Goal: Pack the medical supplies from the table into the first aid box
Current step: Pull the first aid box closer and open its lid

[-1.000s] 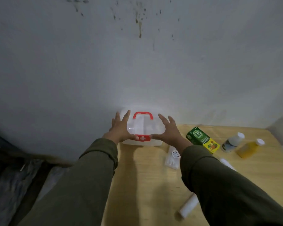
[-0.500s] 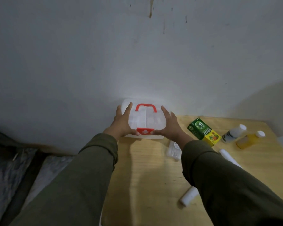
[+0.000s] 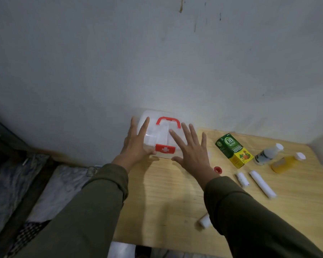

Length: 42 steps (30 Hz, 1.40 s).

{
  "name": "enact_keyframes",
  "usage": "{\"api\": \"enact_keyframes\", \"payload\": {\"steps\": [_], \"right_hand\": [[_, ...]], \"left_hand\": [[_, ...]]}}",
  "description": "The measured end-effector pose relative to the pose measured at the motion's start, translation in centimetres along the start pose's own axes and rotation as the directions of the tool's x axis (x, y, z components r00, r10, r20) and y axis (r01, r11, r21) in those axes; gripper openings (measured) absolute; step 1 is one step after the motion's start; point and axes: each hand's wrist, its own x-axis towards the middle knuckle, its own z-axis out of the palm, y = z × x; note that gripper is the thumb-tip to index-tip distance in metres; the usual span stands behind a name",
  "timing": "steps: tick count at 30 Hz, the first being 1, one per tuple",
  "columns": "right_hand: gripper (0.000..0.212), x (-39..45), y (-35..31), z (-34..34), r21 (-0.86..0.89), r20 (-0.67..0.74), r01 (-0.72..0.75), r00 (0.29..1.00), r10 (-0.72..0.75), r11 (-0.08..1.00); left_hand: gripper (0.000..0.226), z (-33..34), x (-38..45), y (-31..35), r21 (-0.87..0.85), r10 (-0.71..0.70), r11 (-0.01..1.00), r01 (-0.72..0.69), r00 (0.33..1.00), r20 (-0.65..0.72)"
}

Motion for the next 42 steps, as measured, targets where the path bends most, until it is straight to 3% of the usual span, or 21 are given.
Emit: {"api": "enact_keyframes", "payload": {"steps": [12, 20, 26, 32, 35, 42], "right_hand": [[0.095, 0.6, -1.9, 2.6, -0.116, -0.099, -0.009, 0.995, -0.002, 0.993], [0.068, -0.5, -1.3, 1.7, -0.07, -0.018, 0.083, 0.996, -0.085, 0.994], [0.068, -0.6, -0.9, 0.5, -0.057, -0.006, 0.107, 0.994, -0.107, 0.993], [0.058, -0.4, -0.3, -2.3, -0.049, -0.07, 0.114, 0.991, -0.117, 0.992], [0.046, 0.9, 0.3, -4.3, -0.07, -0.113, 0.093, 0.988, -0.1, 0.993], [0.047, 6.4, 1.7, -7.1, 0.038, -0.163, 0.005, 0.987, 0.001, 0.999]], "left_hand": [[0.121, 1.4, -1.2, -0.7, -0.227, 0.013, 0.973, -0.038, 0.994, -0.111], [0.13, 0.3, -1.6, -0.8, -0.237, -0.019, 0.971, 0.002, 0.998, -0.068], [0.131, -0.1, -1.6, -0.2, -0.198, -0.076, 0.978, 0.065, 0.996, -0.046], [0.133, -0.7, -1.3, 0.8, -0.327, -0.142, 0.937, 0.126, 0.99, -0.025], [0.137, -1.0, -1.0, 1.0, -0.328, -0.168, 0.933, 0.151, 0.985, -0.025], [0.127, -1.5, -0.1, 0.7, -0.275, -0.151, 0.947, 0.165, 0.986, 0.072]]}}
